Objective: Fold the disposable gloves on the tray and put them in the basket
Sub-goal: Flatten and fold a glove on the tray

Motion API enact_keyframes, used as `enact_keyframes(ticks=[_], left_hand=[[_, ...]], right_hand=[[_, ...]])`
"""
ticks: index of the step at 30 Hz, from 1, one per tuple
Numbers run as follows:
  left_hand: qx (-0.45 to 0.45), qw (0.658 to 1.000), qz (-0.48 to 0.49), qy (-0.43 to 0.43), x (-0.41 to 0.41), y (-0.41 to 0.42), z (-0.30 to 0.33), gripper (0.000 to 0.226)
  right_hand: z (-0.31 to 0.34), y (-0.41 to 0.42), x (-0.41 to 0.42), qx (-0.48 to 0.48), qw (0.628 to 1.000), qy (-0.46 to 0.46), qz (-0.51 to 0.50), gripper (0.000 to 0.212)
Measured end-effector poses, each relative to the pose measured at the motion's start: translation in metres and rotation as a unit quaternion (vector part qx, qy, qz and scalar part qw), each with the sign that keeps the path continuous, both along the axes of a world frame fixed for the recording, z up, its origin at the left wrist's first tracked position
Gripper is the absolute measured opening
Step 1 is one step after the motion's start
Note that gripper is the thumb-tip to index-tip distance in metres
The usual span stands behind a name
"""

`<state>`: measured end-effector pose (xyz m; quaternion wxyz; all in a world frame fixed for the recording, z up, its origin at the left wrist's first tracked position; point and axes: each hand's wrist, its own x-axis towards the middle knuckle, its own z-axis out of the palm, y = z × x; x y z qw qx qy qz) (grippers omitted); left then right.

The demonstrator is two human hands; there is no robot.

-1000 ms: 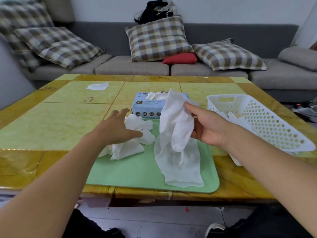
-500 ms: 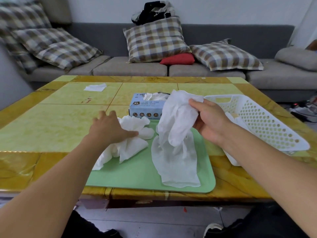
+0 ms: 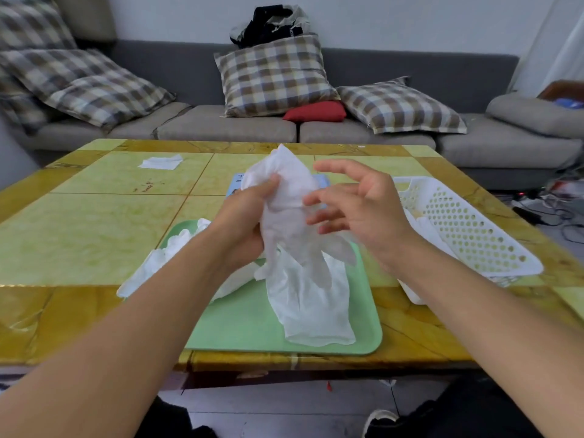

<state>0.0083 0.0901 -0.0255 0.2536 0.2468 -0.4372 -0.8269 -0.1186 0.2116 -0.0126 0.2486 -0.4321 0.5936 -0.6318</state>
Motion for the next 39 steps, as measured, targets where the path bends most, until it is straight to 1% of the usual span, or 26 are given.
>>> enact_keyframes(ticks=[1, 2, 3, 4, 5, 6, 7, 9, 11, 14, 17, 19, 21, 23, 25, 27, 28, 30, 31, 32, 33, 34, 35, 37, 38, 39], left_hand=[[0.022, 0.999, -0.024, 0.01, 0.002, 0.0, 0.002, 0.045], [0.032, 0.998, -0.055, 0.018, 0.005, 0.001, 0.003, 0.047], [0.038, 0.995, -0.091, 0.02, 0.008, 0.003, 0.004, 0.049], [0.038, 0.991, -0.127, 0.017, 0.011, 0.006, 0.005, 0.05], [0.031, 0.987, -0.157, 0.009, 0.014, 0.009, 0.005, 0.05], [0.018, 0.984, -0.177, -0.002, 0.014, 0.012, 0.005, 0.05], [0.001, 0.983, -0.185, -0.014, 0.014, 0.015, 0.005, 0.048], [-0.037, 0.985, -0.163, -0.033, 0.012, 0.018, 0.005, 0.04], [-0.119, 0.986, -0.11, -0.048, 0.011, 0.014, 0.002, 0.033], [-0.224, 0.969, -0.059, -0.087, 0.015, 0.003, -0.002, 0.027], [-0.243, 0.963, -0.041, -0.112, 0.017, -0.001, -0.004, 0.025], [-0.237, 0.963, -0.044, -0.119, 0.017, -0.001, -0.003, 0.024], [-0.235, 0.961, -0.06, -0.136, 0.015, -0.002, -0.003, 0.022], [-0.241, 0.95, -0.071, -0.184, 0.012, -0.006, -0.008, 0.02], [-0.236, 0.94, -0.058, -0.238, 0.006, -0.007, -0.015, 0.016], [-0.248, 0.934, -0.035, -0.253, -0.001, -0.007, -0.02, 0.015], [-0.261, 0.938, -0.009, -0.228, -0.005, -0.009, -0.019, 0.016], [-0.297, 0.948, 0.055, -0.102, -0.012, -0.009, -0.005, 0.016], [-0.332, 0.939, 0.082, -0.03, -0.012, -0.008, 0.006, 0.014], [-0.376, 0.921, 0.098, 0.025, -0.011, -0.007, 0.017, 0.015], [-0.422, 0.898, 0.108, 0.053, -0.009, -0.006, 0.024, 0.016], [-0.46, 0.879, 0.114, 0.053, -0.008, -0.006, 0.025, 0.017], [-0.48, 0.869, 0.114, 0.028, -0.006, -0.006, 0.02, 0.017], [-0.499, 0.861, 0.082, -0.056, -0.003, -0.009, 0.0, 0.019], [-0.519, 0.847, 0.05, -0.108, -0.001, -0.011, -0.013, 0.021], [-0.548, 0.822, 0.01, -0.154, 0.001, -0.014, -0.026, 0.021]], right_hand=[[-0.001, -0.001, -0.008, -0.005, 0.995, 0.042, -0.086, 0.031], [-0.002, -0.002, -0.015, 0.012, 0.991, 0.064, -0.113, 0.034], [-0.004, -0.002, -0.02, 0.053, 0.993, 0.06, -0.091, 0.045], [-0.006, 0.0, -0.022, 0.104, 0.994, 0.029, -0.036, 0.055], [-0.008, 0.002, -0.022, 0.146, 0.989, -0.023, 0.027, 0.057], [-0.009, 0.004, -0.019, 0.159, 0.982, -0.064, 0.073, 0.051], [-0.011, 0.005, -0.018, 0.143, 0.981, -0.089, 0.094, 0.043], [-0.01, 0.005, -0.017, 0.094, 0.989, -0.099, 0.065, 0.031], [-0.008, 0.005, -0.024, 0.08, 0.99, -0.114, 0.04, 0.03], [-0.009, 0.01, -0.032, 0.133, 0.979, -0.138, 0.068, 0.036], [-0.013, 0.013, -0.033, 0.185, 0.965, -0.143, 0.117, 0.043], [-0.015, 0.013, -0.033, 0.172, 0.958, -0.174, 0.149, 0.047], [-0.015, 0.01, -0.034, 0.161, 0.953, -0.207, 0.155, 0.042], [-0.021, 0.004, -0.036, 0.182, 0.95, -0.216, 0.131, 0.035], [-0.031, -0.002, -0.036, 0.218, 0.951, -0.195, 0.101, 0.031], [-0.038, -0.01, -0.033, 0.203, 0.965, -0.156, 0.053, 0.024], [-0.037, -0.014, -0.032, 0.158, 0.978, -0.131, 0.027, 0.018], [-0.025, -0.017, -0.032, 0.013, 0.998, -0.053, -0.024, 0.01], [-0.016, -0.018, -0.033, -0.059, 0.997, -0.007, -0.04, 0.01], [-0.007, -0.015, -0.034, -0.116, 0.992, 0.032, -0.045, 0.01], [-0.002, -0.013, -0.036, -0.147, 0.986, 0.068, -0.039, 0.009], [-0.002, -0.01, -0.04, -0.146, 0.983, 0.107, -0.031, 0.01], [-0.006, -0.007, -0.043, -0.109, 0.983, 0.146, -0.023, 0.015], [-0.023, -0.005, -0.05, 0.025, 0.98, 0.196, 0.007, 0.017], [-0.032, -0.005, -0.052, 0.087, 0.973, 0.212, 0.028, 0.015], [-0.041, -0.006, -0.054, 0.129, 0.963, 0.231, 0.046, 0.014]])
